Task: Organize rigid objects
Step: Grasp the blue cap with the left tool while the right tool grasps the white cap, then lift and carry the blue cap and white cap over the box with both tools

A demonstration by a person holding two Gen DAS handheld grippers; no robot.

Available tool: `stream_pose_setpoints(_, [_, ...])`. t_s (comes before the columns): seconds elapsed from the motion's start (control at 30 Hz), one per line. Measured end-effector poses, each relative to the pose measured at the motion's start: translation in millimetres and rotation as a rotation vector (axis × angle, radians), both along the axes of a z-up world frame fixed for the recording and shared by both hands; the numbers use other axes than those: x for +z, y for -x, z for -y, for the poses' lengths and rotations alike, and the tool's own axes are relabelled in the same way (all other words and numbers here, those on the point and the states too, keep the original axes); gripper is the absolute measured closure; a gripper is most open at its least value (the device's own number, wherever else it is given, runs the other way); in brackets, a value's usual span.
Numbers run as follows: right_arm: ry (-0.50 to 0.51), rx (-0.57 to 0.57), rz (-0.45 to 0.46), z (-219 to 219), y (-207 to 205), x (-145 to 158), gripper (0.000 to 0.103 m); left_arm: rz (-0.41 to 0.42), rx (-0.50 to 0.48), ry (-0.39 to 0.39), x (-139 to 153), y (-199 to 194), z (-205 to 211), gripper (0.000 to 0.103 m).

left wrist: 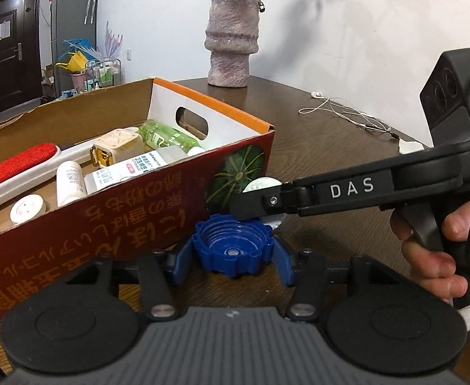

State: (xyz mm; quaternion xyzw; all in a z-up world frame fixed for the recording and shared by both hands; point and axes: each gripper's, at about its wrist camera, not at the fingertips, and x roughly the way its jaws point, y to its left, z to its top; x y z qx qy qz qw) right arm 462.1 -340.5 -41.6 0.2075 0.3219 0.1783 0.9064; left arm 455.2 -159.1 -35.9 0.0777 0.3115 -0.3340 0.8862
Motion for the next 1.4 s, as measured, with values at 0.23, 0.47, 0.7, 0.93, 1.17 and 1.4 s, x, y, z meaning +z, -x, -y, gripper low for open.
stream_pose_setpoints(0.23, [0.008,-0.016,0.006,4,7,5,0.088,0.029,0.011,-0.020,5,14,2,0.050])
stream_pose_setpoints(0.47, [0.007,-0.040,0.049,10,44,27,0.088,0.047,0.059,0.041,23,51,-13,0.050])
stream_pose_setpoints(0.7, [0.079,-0.087,0.156,6,109,67,0.088,0.106,0.161,0.130,59,113,-45,0.050])
stream_pose_setpoints(0.93, [0.094,-0.111,0.239,5,181,100,0.088,0.170,0.210,0.223,90,193,-74,0.050])
stream_pose_setpoints(1.17, [0.120,-0.111,0.312,-6,244,123,0.088,0.249,0.246,0.250,104,258,-95,0.050])
stream_pose_setpoints(1.4, [0.187,-0.093,0.328,-26,284,123,0.088,0.253,0.328,0.268,97,294,-122,0.050])
